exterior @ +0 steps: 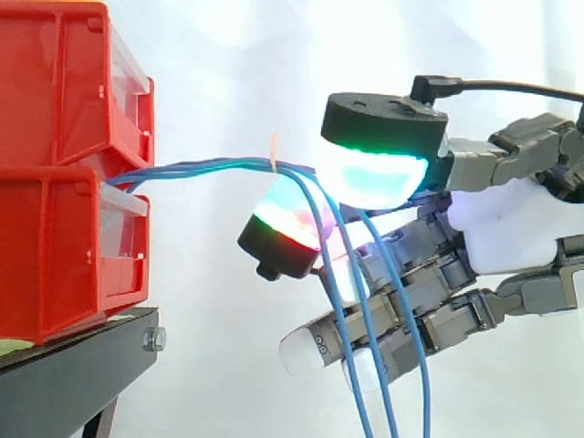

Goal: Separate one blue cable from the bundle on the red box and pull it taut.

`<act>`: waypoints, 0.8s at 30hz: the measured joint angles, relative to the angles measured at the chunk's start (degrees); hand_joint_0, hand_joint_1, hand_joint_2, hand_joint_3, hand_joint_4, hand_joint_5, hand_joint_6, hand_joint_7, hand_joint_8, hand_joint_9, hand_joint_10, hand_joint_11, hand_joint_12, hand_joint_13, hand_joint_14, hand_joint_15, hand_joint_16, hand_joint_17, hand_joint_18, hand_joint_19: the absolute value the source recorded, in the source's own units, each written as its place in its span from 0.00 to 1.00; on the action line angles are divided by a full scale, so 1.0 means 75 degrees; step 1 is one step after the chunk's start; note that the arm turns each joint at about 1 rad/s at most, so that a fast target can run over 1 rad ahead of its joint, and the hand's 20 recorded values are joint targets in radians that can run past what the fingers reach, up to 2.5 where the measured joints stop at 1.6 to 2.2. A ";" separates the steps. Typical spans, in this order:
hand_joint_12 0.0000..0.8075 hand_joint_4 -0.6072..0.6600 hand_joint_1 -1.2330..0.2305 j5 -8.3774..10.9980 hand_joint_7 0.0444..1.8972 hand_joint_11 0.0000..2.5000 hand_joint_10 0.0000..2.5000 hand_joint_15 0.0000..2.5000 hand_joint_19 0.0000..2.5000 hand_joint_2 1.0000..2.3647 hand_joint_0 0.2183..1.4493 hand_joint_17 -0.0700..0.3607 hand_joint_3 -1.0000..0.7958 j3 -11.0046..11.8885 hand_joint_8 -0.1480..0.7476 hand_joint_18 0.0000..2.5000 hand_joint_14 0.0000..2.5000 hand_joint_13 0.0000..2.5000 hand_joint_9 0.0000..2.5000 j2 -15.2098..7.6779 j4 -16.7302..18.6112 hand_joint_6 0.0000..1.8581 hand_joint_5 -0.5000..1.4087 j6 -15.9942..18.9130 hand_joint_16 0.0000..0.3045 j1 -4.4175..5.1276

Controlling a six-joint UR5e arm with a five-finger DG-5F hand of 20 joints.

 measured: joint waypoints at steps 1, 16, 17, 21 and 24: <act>0.33 0.50 0.37 0.0000 0.46 0.20 0.01 0.09 0.18 0.00 0.27 0.34 0.28 0.0000 0.38 0.26 0.00 0.26 0.42 0.0004 -0.0001 0.49 0.21 0.0000 0.11 0.0000; 0.28 0.47 0.43 0.0000 0.49 0.18 0.01 0.08 0.19 0.00 0.29 0.33 0.28 0.0123 0.38 0.23 0.00 0.23 0.43 0.0078 -0.0037 0.47 0.21 -0.0001 0.10 -0.0017; 0.28 0.47 0.42 0.0000 0.50 0.19 0.01 0.08 0.19 0.00 0.30 0.33 0.28 0.0142 0.38 0.23 0.00 0.23 0.42 0.0085 -0.0050 0.47 0.21 -0.0003 0.10 -0.0021; 0.28 0.49 0.36 -0.0003 0.51 0.19 0.01 0.08 0.19 0.00 0.32 0.33 0.29 0.0181 0.38 0.23 0.00 0.23 0.42 0.0113 -0.0141 0.48 0.21 -0.0003 0.10 -0.0027; 0.28 0.50 0.34 -0.0008 0.49 0.19 0.01 0.08 0.19 0.00 0.33 0.33 0.29 0.0185 0.39 0.23 0.00 0.23 0.41 0.0124 -0.0216 0.49 0.20 -0.0004 0.10 -0.0023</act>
